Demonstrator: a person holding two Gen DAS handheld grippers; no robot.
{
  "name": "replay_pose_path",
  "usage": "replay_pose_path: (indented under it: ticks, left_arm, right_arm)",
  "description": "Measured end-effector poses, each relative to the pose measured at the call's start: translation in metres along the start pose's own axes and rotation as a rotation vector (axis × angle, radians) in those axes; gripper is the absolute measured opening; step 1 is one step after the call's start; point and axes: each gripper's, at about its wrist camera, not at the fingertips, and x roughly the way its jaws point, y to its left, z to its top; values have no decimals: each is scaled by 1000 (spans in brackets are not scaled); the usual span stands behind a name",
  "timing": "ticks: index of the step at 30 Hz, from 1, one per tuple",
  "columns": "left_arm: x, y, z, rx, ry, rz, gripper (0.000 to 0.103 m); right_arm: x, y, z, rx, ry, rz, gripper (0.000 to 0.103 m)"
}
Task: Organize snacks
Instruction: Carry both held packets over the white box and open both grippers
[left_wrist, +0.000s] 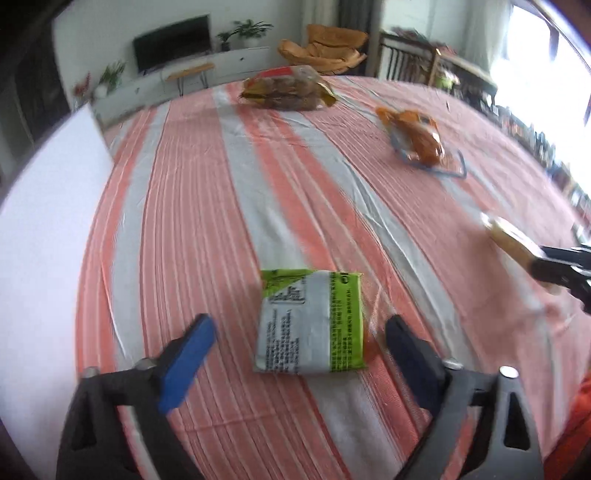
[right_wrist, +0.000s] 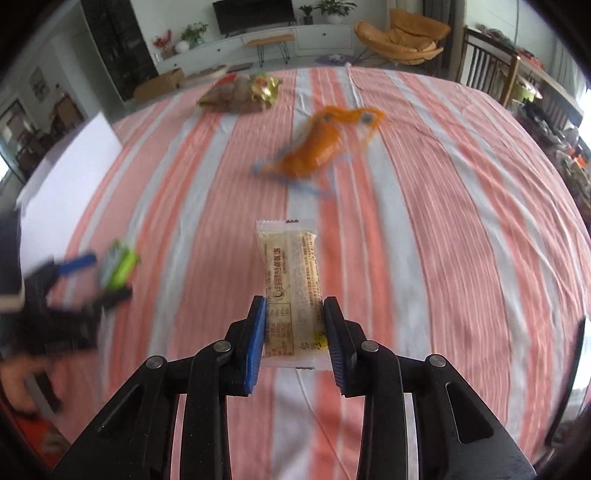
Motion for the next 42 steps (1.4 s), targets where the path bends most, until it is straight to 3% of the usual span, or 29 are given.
replay_pose_path:
  ticks: [1,4,6,9,10,11,13,14,16,21,23,26,29,31,32,33,34,35,39,42]
  left_arm:
    - [-3,-3,1,10,-24,-11,48]
    - [-3,-5,3,9,-16,-10,48]
    - [-7,-2,1,-18,-10,-29,48]
    - [-20,2,-4,-63,-26,-69,48]
    - [-26,3,-5,-77,-30,-88,48]
    - [-33,5,-5,-91,-36,-113,48]
    - [-51,8,-7,-114,-55,-154,48]
    - [-64,11,-7,-128,-69,-181,48]
    - [-89,20,-7,-157,-104,-232,48]
    - [-162,64,-10,-238,-207,-300,48]
    - [-193,92,-15,-259,-253,-260,48]
    - [-234,146,-35,-304,-294,-119,48]
    - [-257,194,-61,-354,-280,40,48]
    - [-263,225,-83,-374,-233,187,51]
    - [-262,238,-94,-390,-197,262,64]
    - [-261,248,-103,-409,-171,305,74]
    - [-260,258,-111,-434,-151,341,95]
    - [-260,267,-120,-464,-143,369,99]
    - [-260,279,-136,-547,-176,383,99]
    - [-253,266,-125,-549,-210,322,99]
  right_arm:
    - [0,-2,-9,-7,7,-10,33]
    - [5,-13,-23,10,40,-6,39]
    - [4,-20,-22,30,49,7,48]
    - [5,-11,-16,-17,56,-28,63]
    - [8,-6,-13,-38,60,-30,63]
    - [11,-3,-13,-53,66,-31,61]
    - [17,3,-11,-82,87,-75,37]
    - [15,3,-9,-70,94,-87,29]
    - [9,-2,-10,-6,109,-57,29]
    - [-47,27,2,35,4,92,29]
    - [-74,57,13,16,-50,174,29]
    - [-111,126,29,-64,-116,335,30]
    - [-131,200,39,-142,-145,499,30]
    - [-136,251,40,-182,-137,618,30]
    - [-136,269,38,-196,-127,661,34]
    - [-133,289,36,-213,-108,703,53]
    - [-126,310,33,-239,-68,749,66]
    - [-121,319,29,-251,-45,765,74]
    - [-100,305,20,-222,-48,718,73]
    - [-81,252,15,-178,-109,514,73]
